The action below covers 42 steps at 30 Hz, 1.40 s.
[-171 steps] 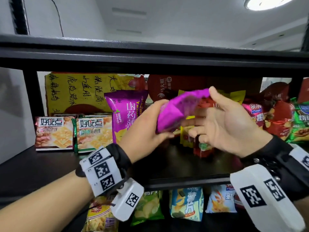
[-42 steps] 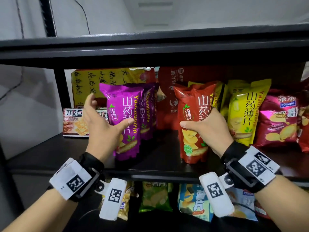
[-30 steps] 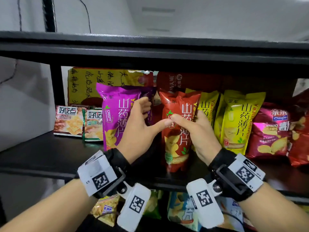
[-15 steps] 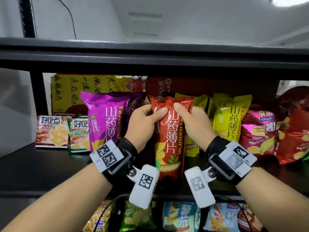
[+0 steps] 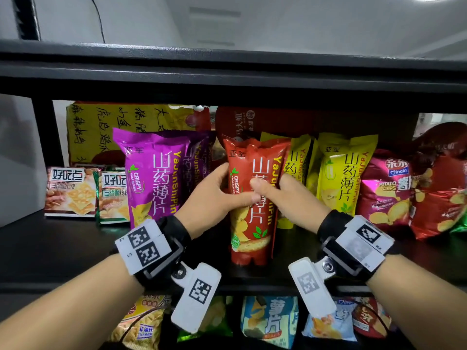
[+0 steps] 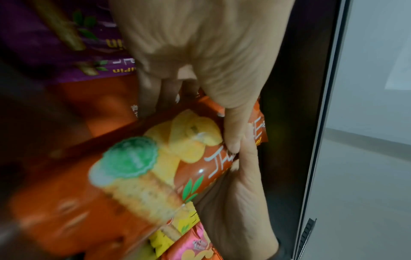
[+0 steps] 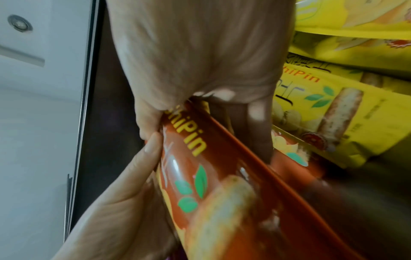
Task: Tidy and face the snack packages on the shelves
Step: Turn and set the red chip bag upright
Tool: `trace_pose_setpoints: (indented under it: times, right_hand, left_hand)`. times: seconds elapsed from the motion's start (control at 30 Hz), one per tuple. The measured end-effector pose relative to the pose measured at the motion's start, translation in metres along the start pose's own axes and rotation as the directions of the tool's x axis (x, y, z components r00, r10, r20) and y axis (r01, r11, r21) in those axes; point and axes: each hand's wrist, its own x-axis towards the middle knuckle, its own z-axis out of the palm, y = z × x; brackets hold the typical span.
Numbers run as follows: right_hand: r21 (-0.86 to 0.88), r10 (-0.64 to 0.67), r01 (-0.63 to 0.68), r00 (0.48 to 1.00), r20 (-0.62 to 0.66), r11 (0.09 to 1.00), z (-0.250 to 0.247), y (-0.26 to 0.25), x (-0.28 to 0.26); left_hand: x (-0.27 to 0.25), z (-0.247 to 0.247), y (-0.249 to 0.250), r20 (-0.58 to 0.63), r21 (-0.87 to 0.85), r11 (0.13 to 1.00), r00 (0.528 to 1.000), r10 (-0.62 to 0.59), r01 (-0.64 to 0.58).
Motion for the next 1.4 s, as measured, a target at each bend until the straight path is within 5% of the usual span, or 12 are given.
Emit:
trace_pose_setpoints:
  times: [0.17, 0.27, 0.37, 0.47, 0.73, 0.8, 0.9, 1.03, 1.1, 1.17, 1.23, 1.4]
  right_hand:
    - [0.037, 0.068, -0.076, 0.979, 0.19, 0.996, 0.008, 0.014, -0.011]
    - [0.058, 0.075, -0.089, 0.974, 0.211, 0.994, 0.009, 0.011, -0.015]
    - [0.131, 0.095, -0.119, 0.98, 0.177, 0.984, 0.001, -0.011, -0.016]
    - [0.266, 0.141, -0.183, 0.976, 0.168, 0.946, -0.014, -0.037, -0.015]
    - [0.45, 0.313, -0.4, 0.914, 0.257, 0.798, -0.021, -0.066, -0.011]
    - [0.5, 0.336, -0.433, 0.9, 0.277, 0.75, -0.024, -0.068, -0.015]
    - [0.432, 0.356, -0.466, 0.88, 0.314, 0.772, -0.034, -0.067, -0.021]
    - [0.422, 0.273, -0.229, 0.961, -0.048, 0.877, -0.036, -0.058, -0.029]
    - [0.138, -0.017, 0.054, 0.967, -0.253, 0.989, -0.037, -0.054, -0.035]
    - [-0.193, -0.322, 0.285, 0.926, -0.199, 0.939, -0.035, -0.055, -0.036]
    - [-0.333, -0.452, 0.396, 0.886, -0.107, 0.856, -0.032, -0.056, -0.033]
    - [-0.136, -0.476, 0.457, 0.858, -0.193, 0.879, -0.018, -0.056, -0.025]
  left_hand:
    - [-0.014, -0.003, -0.019, 0.138, 0.078, 0.983, 0.975, -0.175, 0.166]
    - [-0.021, -0.003, -0.018, 0.124, 0.233, 0.962, 0.977, -0.176, 0.144]
    - [-0.028, -0.009, -0.006, -0.019, 0.191, 0.982, 1.0, 0.012, -0.008]
    - [-0.036, -0.02, 0.009, -0.098, 0.244, 0.938, 0.957, 0.275, -0.244]
    - [-0.036, -0.005, 0.056, 0.318, 0.621, 0.46, 0.74, 0.592, -0.635]
    - [-0.032, -0.004, 0.069, 0.359, 0.601, 0.411, 0.691, 0.628, -0.686]
    - [-0.028, -0.008, 0.084, 0.329, 0.574, 0.447, 0.693, 0.641, -0.686]
    - [-0.029, -0.01, 0.103, 0.237, 0.547, 0.505, 0.702, 0.672, -0.668]
    - [-0.029, -0.01, 0.113, 0.213, 0.532, 0.503, 0.682, 0.699, -0.681]
    - [-0.028, -0.01, 0.122, 0.193, 0.539, 0.487, 0.663, 0.723, -0.688]
    - [-0.026, -0.008, 0.128, 0.195, 0.528, 0.465, 0.634, 0.748, -0.711]
    - [-0.024, 0.0, 0.128, 0.225, 0.471, 0.444, 0.591, 0.775, -0.762]
